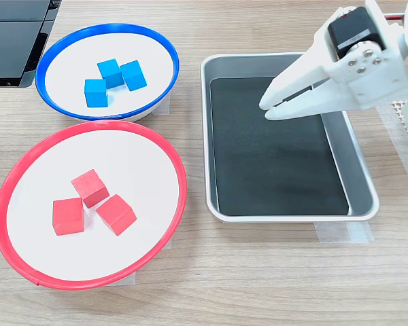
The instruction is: Relocate any red block in the blue dish to the red dish, correcting any misplacement.
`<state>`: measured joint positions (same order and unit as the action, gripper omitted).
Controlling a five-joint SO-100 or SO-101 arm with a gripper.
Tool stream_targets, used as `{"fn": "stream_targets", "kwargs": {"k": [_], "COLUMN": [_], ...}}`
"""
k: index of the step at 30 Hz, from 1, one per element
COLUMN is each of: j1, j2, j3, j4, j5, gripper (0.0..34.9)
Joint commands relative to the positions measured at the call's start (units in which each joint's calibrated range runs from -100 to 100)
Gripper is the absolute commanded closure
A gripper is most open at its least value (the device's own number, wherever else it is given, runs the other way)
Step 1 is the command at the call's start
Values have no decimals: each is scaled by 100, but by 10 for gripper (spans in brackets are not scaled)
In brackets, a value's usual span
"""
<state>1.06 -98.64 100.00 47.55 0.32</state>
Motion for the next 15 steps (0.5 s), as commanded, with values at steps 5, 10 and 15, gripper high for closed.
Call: {"fn": "stream_targets", "kwargs": {"k": [5,10,15], "j1": [-17,-17,-17], "j2": [-34,-34,-34], "j3": [0,0,0], "j4": [20,12,12], "j5": [-15,-20,-20], "gripper": [346,344,346]}}
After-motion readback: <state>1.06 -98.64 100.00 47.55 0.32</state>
